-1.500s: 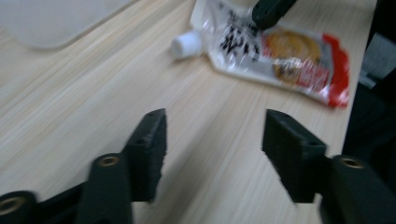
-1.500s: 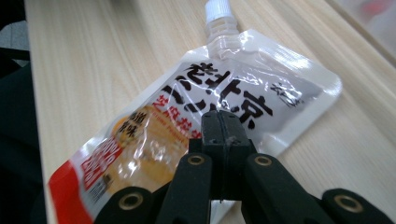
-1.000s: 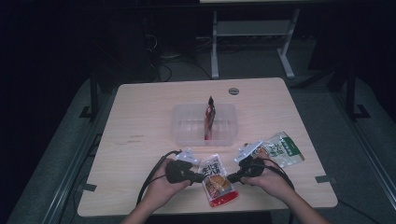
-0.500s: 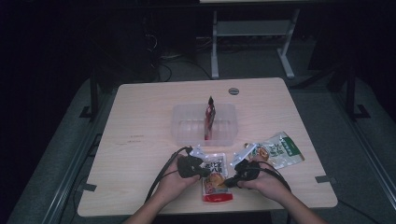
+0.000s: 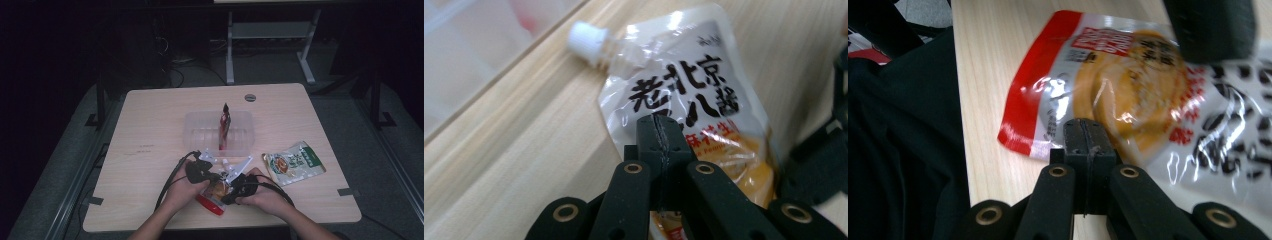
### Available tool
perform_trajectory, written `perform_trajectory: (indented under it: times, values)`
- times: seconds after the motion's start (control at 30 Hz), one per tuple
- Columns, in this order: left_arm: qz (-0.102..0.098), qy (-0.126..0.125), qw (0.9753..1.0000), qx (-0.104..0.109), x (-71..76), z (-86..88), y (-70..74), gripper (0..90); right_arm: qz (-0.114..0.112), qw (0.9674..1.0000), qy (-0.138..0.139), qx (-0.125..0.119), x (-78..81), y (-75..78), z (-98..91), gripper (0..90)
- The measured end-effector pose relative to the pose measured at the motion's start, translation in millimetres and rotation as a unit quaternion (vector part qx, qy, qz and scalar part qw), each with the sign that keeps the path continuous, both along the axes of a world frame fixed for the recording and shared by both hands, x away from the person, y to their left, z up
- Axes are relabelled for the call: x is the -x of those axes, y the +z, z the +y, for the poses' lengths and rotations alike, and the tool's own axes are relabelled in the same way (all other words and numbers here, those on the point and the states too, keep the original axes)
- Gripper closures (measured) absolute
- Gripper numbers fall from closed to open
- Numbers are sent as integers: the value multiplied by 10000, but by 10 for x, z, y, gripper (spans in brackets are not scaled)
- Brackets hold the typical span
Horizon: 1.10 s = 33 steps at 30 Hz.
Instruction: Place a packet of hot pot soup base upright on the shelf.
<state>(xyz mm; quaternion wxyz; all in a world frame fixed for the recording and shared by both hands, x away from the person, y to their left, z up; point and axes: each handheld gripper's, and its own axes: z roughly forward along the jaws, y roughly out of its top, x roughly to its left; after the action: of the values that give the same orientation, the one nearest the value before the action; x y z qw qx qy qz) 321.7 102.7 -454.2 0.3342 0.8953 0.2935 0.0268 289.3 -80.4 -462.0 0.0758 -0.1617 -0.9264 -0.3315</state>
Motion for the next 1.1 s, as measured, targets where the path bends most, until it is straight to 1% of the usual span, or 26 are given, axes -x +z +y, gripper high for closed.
perform_trajectory:
  times: [0.07,0.1,0.13,0.17,0.2,0.27,0.3,0.33,0.4,0.47,0.5,0.53,0.57,0.6,0.67,0.73,0.77,0.8,0.87,0.9,0.93,0.97,1.0,1.03,1.1]
  values:
    - [34,-66,10000,14,2,29,43,900,-19,10000,-34,-55,-3,18,-29,900]
    - [73,-38,9999,108,14,37,66,900,-22,9999,-112,-85,-12,34,-70,900]
    - [95,-29,9997,218,28,45,90,900,-93,9997,-174,-135,-38,48,-126,900]
    - [139,-46,9994,317,47,54,119,900,-83,9994,-303,-167,-55,73,-190,900]
    - [163,-122,9993,326,64,67,151,900,-84,9988,-426,-227,-79,95,-257,900]
    - [291,-196,9984,436,133,62,198,900,14,9965,-769,-335,-109,146,-387,900]
    - [340,-257,9980,473,185,51,217,900,-59,9956,-863,-353,-142,154,-461,900]
    - [379,-297,9977,479,220,42,225,900,-87,9941,-1009,-391,-169,167,-542,900]
    - [450,-405,9969,507,308,9,223,900,-117,9920,-1177,-430,-204,178,-644,900]
    - [478,-520,9967,404,374,-20,193,900,-128,9894,-1366,-475,-239,185,-743,900]
    - [472,-558,9969,287,392,-24,171,900,-132,9885,-1427,-480,-253,188,-781,900]
    - [492,-512,9972,231,412,-29,138,900,-148,9878,-1478,-468,-268,193,-813,900]
    - [507,-508,9974,109,414,-17,95,900,-149,9871,-1516,-483,-281,192,-837,900]
    - [558,-492,9972,121,415,-5,72,900,-192,9867,-1545,-471,-295,194,-861,900]
    - [597,-419,9973,107,405,20,51,900,-201,9856,-1601,-503,-303,200,-880,900]
    - [571,-388,9976,-80,390,29,64,900,-244,9850,-1631,-503,-310,208,-896,900]
    - [518,-346,9979,-151,376,42,64,900,-238,9845,-1660,-515,-310,212,-902,890]
    - [489,-372,9978,-236,359,60,70,900,-247,9841,-1673,-537,-315,212,-912,878]
    - [431,-306,9982,-295,325,104,68,900,-263,9840,-1687,-518,-320,213,-922,875]
    - [414,-185,9987,-249,316,120,66,900,-276,9836,-1708,-516,-319,213,-924,874]
    - [362,-179,9987,-323,293,153,72,900,-281,9834,-1714,-526,-319,214,-926,870]
    - [314,-58,9990,-326,278,182,74,900,-266,9839,-1690,-517,-320,218,-929,868]
    - [328,-47,9989,-338,264,202,78,900,-279,9837,-1699,-521,-317,220,-929,863]
    - [360,3,9989,-299,257,215,72,900,-282,9835,-1705,-539,-315,218,-927,858]
    - [367,-75,9987,-351,244,229,75,900,-270,9834,-1708,-550,-311,221,-926,848]
